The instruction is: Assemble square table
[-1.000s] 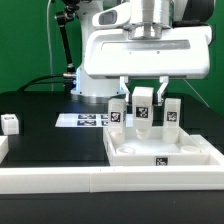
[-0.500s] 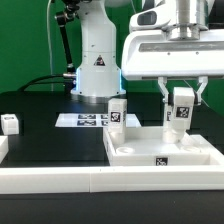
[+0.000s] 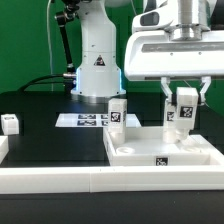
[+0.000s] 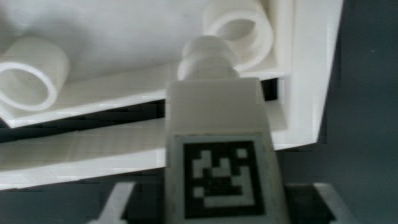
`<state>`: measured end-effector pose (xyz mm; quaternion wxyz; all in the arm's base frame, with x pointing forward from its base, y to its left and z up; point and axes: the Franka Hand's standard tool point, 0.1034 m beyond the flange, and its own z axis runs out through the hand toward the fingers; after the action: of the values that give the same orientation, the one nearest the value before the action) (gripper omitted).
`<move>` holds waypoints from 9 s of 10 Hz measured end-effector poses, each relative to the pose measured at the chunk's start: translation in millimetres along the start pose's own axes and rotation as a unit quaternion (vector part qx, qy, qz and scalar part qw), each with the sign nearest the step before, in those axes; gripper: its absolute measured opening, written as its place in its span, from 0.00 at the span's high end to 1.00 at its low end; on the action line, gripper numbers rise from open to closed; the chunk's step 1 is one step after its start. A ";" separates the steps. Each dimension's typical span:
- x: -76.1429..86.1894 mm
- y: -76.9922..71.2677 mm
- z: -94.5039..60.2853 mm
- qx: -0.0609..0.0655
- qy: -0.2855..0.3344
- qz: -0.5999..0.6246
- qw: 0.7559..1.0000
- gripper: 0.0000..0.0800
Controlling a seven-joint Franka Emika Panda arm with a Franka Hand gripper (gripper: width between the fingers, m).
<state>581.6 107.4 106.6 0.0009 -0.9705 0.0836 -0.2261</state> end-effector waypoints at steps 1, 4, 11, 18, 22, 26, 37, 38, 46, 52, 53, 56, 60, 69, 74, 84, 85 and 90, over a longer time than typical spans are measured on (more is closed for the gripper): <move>0.2 -3.7 -0.5 0.002 -0.001 -0.002 1.000 0.64; 5.9 -5.9 -4.5 0.005 0.016 -0.003 1.000 0.64; 4.3 -9.7 -0.4 0.003 0.075 -0.020 0.997 0.64; -9.6 -13.7 10.5 -0.001 0.082 -0.030 0.996 0.64; -13.9 -14.3 13.8 -0.002 0.078 -0.033 0.996 0.64; -13.8 -15.1 14.3 -0.002 0.079 -0.034 0.996 0.64; -20.6 -16.1 23.9 -0.006 0.077 -0.043 0.996 0.63; -22.7 -15.5 25.1 -0.007 0.072 -0.045 0.996 0.63; -19.6 -13.9 21.7 -0.008 0.065 -0.060 0.996 0.19; -17.1 -14.0 13.7 -0.002 -0.010 -0.050 0.999 0.19; -15.5 -11.6 13.5 -0.003 -0.046 -0.048 0.998 0.19; -18.2 -9.5 14.5 -0.006 -0.159 -0.030 0.987 0.19; -10.2 -12.8 15.3 -0.011 -0.226 -0.015 0.974 0.19; -6.6 -8.0 18.3 -0.017 -0.223 0.001 0.975 0.64; -7.2 -7.6 18.7 -0.046 -0.218 0.133 0.966 0.64; -6.1 -11.5 20.9 -0.107 -0.148 0.535 0.825 0.64; -6.0 -11.4 21.0 -0.113 -0.144 0.585 0.790 0.64; -4.5 -10.8 21.9 -0.125 -0.129 0.677 0.714 0.64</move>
Offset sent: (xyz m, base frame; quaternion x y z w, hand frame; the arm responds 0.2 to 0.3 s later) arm 0.0002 0.0019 0.0134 0.0027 0.0555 0.0019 0.9985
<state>589.0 118.0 85.3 0.0432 -0.6657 0.7445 -0.0253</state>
